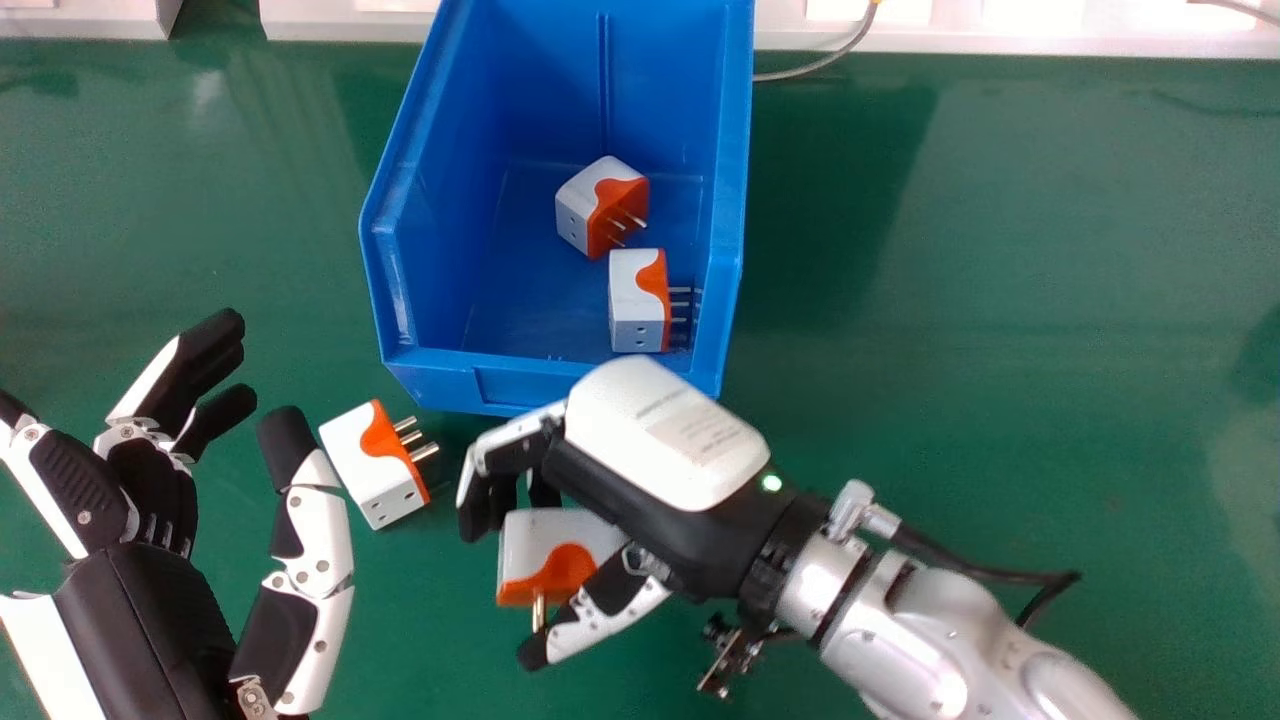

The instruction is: Pick all objects and put in blue box

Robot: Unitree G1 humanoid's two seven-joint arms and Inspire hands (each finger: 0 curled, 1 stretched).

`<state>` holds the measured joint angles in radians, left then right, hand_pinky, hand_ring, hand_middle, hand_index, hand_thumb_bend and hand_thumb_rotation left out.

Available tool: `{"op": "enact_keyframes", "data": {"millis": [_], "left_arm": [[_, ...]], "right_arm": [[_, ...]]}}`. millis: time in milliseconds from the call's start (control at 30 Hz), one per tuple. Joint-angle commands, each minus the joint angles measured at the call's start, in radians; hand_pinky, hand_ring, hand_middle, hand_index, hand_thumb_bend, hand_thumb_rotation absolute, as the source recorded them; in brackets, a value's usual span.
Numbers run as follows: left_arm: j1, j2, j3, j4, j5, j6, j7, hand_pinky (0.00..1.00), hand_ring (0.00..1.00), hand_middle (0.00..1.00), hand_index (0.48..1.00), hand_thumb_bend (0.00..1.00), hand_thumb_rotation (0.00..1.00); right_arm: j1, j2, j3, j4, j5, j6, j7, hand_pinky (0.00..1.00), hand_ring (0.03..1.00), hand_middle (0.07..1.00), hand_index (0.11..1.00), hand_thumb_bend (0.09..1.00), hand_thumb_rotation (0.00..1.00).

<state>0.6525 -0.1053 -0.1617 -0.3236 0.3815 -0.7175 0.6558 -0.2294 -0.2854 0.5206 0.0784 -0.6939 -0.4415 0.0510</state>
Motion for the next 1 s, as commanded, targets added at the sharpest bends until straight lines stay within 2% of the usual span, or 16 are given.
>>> {"op": "enact_keyframes", "data": {"millis": [0, 267, 467, 567, 667, 767, 867, 933, 967], "left_arm": [[-0.017, -0.080, -0.021, -0.018, -0.003, -0.009, 0.001, 0.69, 0.74, 0.73, 0.726, 0.24, 0.00], [-0.024, -0.079, -0.008, -0.013, 0.012, -0.004, 0.006, 0.69, 0.74, 0.73, 0.728, 0.24, 0.00], [-0.038, -0.074, 0.000, -0.007, 0.019, 0.001, 0.002, 0.69, 0.74, 0.74, 0.740, 0.25, 0.00], [-0.053, -0.072, 0.008, 0.003, 0.024, -0.001, 0.004, 0.70, 0.75, 0.75, 0.745, 0.26, 0.00], [-0.068, -0.076, 0.014, 0.010, 0.021, 0.000, 0.005, 0.71, 0.75, 0.75, 0.746, 0.26, 0.00], [-0.083, -0.076, 0.018, 0.015, 0.011, 0.001, 0.001, 0.71, 0.75, 0.75, 0.746, 0.25, 0.00], [-0.093, -0.076, 0.021, 0.018, 0.004, 0.003, -0.002, 0.70, 0.75, 0.75, 0.745, 0.24, 0.00], [-0.099, -0.074, 0.021, 0.023, -0.006, -0.001, -0.005, 0.71, 0.76, 0.75, 0.745, 0.24, 0.00], [-0.101, -0.075, 0.022, 0.023, -0.003, 0.001, -0.004, 0.71, 0.76, 0.75, 0.745, 0.24, 0.00]], "right_arm": [[0.000, 0.001, -0.025, -0.060, 0.037, -0.013, 0.006, 0.27, 0.403, 0.462, 0.509, 0.517, 0.00], [0.039, -0.014, -0.089, -0.164, 0.082, -0.028, 0.011, 0.34, 0.444, 0.484, 0.516, 0.501, 0.00], [0.033, 0.022, -0.152, -0.199, 0.109, -0.095, -0.077, 0.35, 0.441, 0.467, 0.526, 0.499, 0.00], [-0.044, 0.045, -0.188, -0.149, 0.095, -0.141, -0.142, 0.35, 0.437, 0.484, 0.507, 0.500, 0.00], [-0.164, 0.060, -0.224, -0.083, 0.043, -0.133, -0.204, 0.35, 0.452, 0.488, 0.478, 0.501, 0.00], [-0.308, 0.074, -0.244, 0.035, 0.012, -0.115, -0.258, 0.34, 0.432, 0.489, 0.503, 0.499, 0.00], [-0.495, 0.088, -0.232, 0.262, -0.030, -0.101, -0.335, 0.33, 0.412, 0.486, 0.520, 0.497, 0.00], [-0.615, 0.110, -0.215, 0.450, -0.054, -0.093, -0.399, 0.33, 0.405, 0.487, 0.524, 0.496, 0.00], [-0.682, 0.127, -0.206, 0.565, -0.060, -0.087, -0.432, 0.32, 0.404, 0.488, 0.526, 0.496, 0.00]]}}
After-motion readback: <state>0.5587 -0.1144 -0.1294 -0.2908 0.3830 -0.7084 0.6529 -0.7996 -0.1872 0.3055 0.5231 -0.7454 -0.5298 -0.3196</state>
